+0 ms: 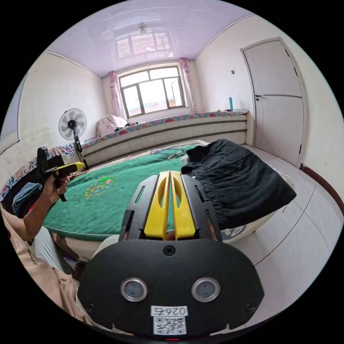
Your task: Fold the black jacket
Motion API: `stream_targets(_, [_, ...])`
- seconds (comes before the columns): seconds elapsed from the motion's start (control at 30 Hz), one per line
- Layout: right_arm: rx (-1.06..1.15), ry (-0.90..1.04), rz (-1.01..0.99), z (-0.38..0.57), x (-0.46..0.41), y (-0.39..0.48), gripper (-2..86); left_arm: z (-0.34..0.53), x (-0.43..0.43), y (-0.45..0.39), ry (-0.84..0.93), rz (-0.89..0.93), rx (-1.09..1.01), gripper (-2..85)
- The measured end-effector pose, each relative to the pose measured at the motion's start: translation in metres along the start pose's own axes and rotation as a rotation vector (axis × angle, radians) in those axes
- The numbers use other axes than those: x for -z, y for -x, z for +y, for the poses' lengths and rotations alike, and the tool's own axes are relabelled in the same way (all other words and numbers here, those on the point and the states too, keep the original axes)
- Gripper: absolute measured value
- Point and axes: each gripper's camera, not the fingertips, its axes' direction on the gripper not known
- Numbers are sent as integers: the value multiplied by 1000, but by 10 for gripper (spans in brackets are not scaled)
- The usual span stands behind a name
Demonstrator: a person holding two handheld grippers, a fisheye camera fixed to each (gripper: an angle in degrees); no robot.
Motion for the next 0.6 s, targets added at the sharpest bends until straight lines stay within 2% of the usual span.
stream_targets(0.1, [-39, 13, 95, -30, -13, -62, 22, -53, -96, 27, 92, 59, 1, 14])
stream_targets(0.27, [-31, 80, 258, -110, -59, -161, 41, -131, -265, 69, 236, 184, 60, 103])
stream_targets(0.37, [-12, 114, 305, -160, -89, -207, 45, -158, -345, 87, 301, 211, 115, 88])
stream_targets(0.5, [-6, 181, 320, -215, -130, -255, 55, -177, -413, 106, 346, 237, 164, 112])
stream_targets(0.6, [-48, 225, 248, -252, -159, -290, 64, -185, -453, 122, 380, 273, 208, 130])
